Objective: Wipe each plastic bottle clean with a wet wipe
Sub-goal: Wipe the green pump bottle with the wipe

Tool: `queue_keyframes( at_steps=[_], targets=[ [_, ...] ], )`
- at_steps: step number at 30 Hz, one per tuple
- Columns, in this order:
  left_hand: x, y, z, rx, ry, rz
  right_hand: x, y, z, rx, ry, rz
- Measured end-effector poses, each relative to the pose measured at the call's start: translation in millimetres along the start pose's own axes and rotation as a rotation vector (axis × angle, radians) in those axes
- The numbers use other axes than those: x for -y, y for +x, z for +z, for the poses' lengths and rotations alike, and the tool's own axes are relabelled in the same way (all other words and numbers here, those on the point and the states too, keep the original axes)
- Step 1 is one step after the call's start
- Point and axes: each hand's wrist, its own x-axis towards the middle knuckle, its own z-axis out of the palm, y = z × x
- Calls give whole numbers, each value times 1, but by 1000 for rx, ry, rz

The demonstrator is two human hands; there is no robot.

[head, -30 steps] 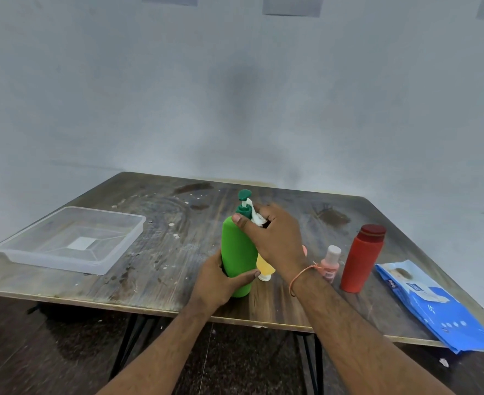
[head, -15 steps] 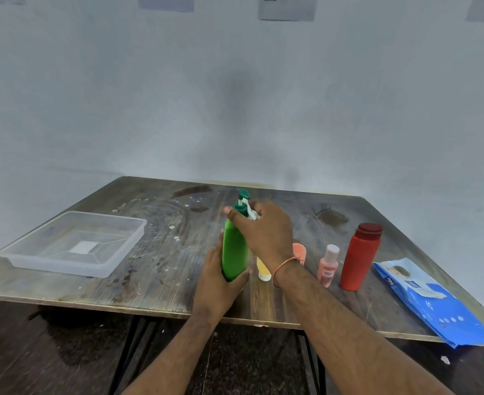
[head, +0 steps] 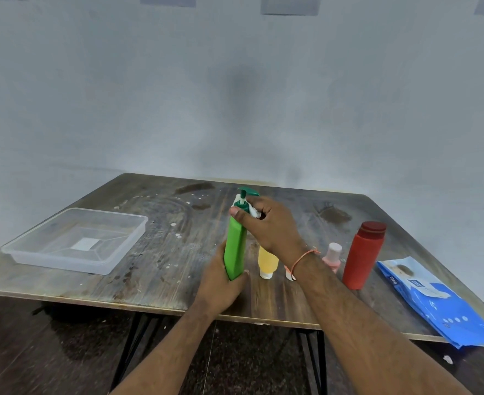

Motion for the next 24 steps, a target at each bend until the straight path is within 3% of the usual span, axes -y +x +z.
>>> queue_keyframes(
  at_steps=[5, 12, 24],
  targets=[
    [-1, -6, 0, -1, 172, 7, 3, -5, 2, -66, -59, -7],
    [-4, -8, 4, 64, 204, 60, 3, -8, -6, -68, -104, -13],
    [4, 3, 0, -93, -39, -90, -4, -17, -6, -152, -63, -73]
  ],
)
